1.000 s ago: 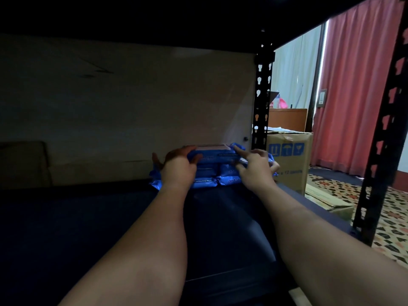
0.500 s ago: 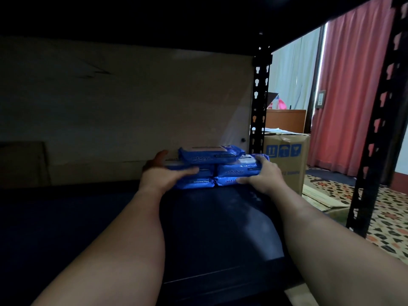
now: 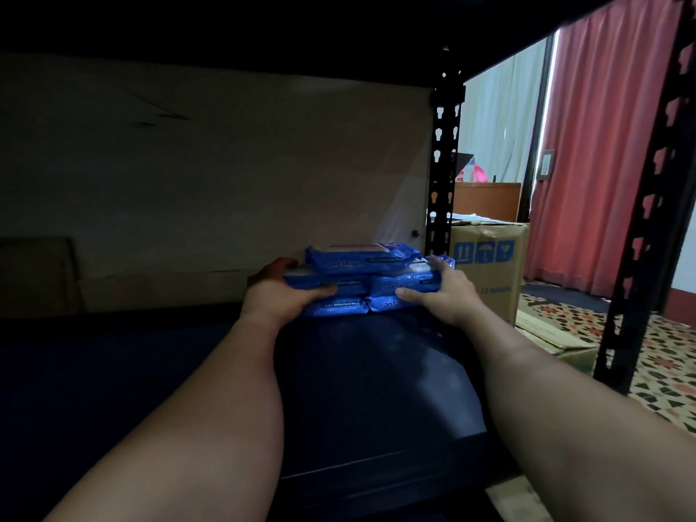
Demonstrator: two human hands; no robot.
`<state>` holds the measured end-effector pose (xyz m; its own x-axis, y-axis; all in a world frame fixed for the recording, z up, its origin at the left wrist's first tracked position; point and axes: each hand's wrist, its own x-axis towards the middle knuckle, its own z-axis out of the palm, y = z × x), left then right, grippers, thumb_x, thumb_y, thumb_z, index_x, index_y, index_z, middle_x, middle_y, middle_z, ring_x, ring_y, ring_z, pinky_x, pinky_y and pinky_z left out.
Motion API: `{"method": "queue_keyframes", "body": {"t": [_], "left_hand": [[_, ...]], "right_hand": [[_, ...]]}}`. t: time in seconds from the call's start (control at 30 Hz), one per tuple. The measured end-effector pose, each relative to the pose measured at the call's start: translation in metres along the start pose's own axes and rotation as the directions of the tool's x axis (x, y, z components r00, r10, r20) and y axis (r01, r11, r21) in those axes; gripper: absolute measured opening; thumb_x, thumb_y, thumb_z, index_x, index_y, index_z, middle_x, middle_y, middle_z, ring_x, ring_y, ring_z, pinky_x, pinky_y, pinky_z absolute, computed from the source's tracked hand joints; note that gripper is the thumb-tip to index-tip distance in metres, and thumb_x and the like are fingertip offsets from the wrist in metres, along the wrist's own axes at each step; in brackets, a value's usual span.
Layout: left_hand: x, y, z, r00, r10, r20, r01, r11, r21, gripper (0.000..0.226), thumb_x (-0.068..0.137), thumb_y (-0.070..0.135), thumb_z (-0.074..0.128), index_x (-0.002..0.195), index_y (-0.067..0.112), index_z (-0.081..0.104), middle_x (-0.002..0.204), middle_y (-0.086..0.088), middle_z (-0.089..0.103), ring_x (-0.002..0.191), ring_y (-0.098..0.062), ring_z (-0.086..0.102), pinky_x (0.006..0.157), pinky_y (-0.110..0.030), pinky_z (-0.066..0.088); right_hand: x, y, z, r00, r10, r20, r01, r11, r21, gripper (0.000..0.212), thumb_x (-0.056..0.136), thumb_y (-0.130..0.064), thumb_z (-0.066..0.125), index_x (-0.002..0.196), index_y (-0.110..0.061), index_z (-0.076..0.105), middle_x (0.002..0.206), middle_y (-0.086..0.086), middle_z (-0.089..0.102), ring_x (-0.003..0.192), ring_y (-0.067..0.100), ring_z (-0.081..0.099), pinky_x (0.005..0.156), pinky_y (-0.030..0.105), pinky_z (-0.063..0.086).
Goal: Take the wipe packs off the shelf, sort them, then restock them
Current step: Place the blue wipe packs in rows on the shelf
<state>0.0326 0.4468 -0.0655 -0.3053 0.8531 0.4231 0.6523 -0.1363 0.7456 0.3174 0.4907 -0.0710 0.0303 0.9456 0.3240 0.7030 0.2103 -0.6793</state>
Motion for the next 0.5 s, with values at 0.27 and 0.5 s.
{"method": "queue_keyframes", "body": {"t": [0.27,0.5], "left_hand": [[-0.0001,0.0017,-0.0003,0.999,0.025,0.048,-0.026,0.999,0.035,0.083,0.064,0.058,0.088,0.134,0.026,0.059,0.121,0.002,0.067,0.105,-0.018,0.065,0.086,-0.022,0.047],[-0.0042,-0.0010,-0.0019,0.998,-0.047,0.038,0.041,0.988,0.151,0.130,0.033,0.097,0.062,0.147,0.038,0.039,0.145,-0.001,0.051,0.128,-0.026,0.053,0.104,-0.041,0.048]], "right_hand": [[0.0000,-0.0090,0.0077,0.996,0.079,0.031,-0.075,0.991,-0.110,0.110,0.079,-0.072,0.066,0.161,-0.033,0.003,0.166,0.015,0.007,0.150,0.036,0.005,0.121,0.044,0.015],[-0.0089,-0.0108,0.0053,0.997,0.073,0.015,-0.070,0.990,-0.125,0.120,0.069,-0.077,0.071,0.159,-0.042,-0.001,0.166,0.012,-0.017,0.152,0.030,-0.021,0.121,0.059,0.004]]}}
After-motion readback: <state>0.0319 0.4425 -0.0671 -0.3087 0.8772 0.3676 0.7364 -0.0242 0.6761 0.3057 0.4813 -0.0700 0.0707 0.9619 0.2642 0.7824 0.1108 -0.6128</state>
